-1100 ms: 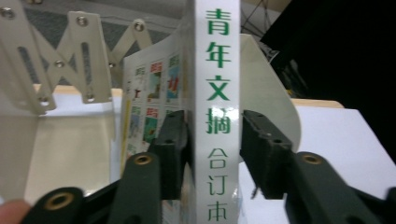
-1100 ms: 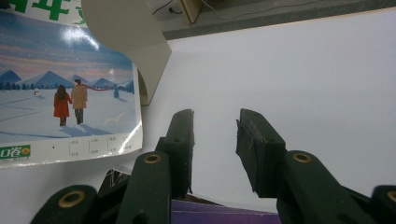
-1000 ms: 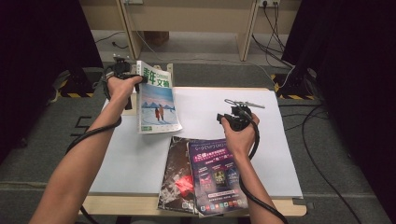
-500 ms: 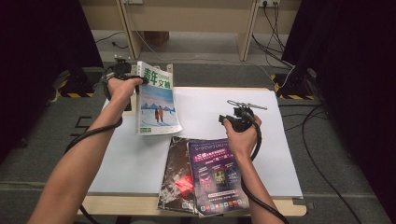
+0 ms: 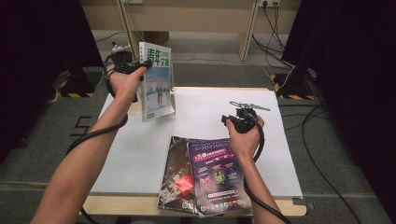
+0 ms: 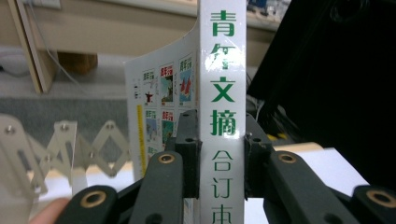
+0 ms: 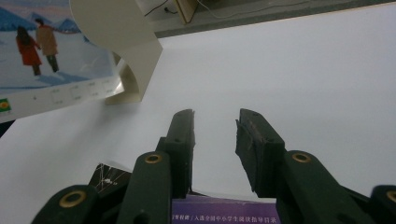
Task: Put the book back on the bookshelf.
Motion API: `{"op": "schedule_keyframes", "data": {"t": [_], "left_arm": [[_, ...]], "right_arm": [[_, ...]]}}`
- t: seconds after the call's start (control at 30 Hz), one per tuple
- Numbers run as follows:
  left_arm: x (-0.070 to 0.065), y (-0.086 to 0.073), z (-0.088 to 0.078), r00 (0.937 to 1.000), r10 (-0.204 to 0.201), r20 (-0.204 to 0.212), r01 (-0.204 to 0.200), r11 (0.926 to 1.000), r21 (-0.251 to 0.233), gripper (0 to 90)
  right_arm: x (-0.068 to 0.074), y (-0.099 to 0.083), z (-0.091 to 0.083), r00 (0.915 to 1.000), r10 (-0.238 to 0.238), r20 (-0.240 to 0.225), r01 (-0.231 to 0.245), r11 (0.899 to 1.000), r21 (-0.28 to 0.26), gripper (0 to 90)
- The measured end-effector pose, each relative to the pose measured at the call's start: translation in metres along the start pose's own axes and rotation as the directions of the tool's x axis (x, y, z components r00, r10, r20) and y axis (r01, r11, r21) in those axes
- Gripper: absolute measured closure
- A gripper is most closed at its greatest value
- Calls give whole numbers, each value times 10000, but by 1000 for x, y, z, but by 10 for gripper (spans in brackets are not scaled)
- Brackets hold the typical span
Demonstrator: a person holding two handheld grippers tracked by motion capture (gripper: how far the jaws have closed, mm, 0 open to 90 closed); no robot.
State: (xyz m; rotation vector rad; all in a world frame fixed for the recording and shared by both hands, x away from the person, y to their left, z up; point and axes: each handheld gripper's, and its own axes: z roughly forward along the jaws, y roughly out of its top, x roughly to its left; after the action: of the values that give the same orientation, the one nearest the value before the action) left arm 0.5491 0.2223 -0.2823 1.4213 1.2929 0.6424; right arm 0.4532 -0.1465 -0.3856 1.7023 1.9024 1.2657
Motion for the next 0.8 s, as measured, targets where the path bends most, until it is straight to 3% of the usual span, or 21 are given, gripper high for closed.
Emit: {"op": "schedule_keyframes", "data": {"t": [0.13, 0.23, 0.37, 0.43, 0.8], "left_arm": [[2, -21, 15, 10000, 56, -44, -57, 9997, -251, 731], [3, -34, 12, 9997, 255, 36, -253, 9986, -459, 730], [5, -45, -1, 9952, 975, -130, -980, 9939, -498, 726], [4, -53, -7, 9900, 1389, -250, -1400, 9890, -470, 725], [0, -79, -33, 9934, 1134, -182, -1140, 9927, -386, 712]], "right_arm": [[-3, -1, 0, 10000, -21, 20, 21, 10000, -53, 666], [-6, -5, 0, 10000, -75, 12, 75, 10000, -30, 668], [-10, -9, -2, 10000, 84, 1, -84, 9999, -72, 672], [-11, -9, -4, 10000, 64, 28, -64, 9999, -150, 673], [-10, -11, -8, 10000, 57, 14, -57, 9997, -226, 674]]}}
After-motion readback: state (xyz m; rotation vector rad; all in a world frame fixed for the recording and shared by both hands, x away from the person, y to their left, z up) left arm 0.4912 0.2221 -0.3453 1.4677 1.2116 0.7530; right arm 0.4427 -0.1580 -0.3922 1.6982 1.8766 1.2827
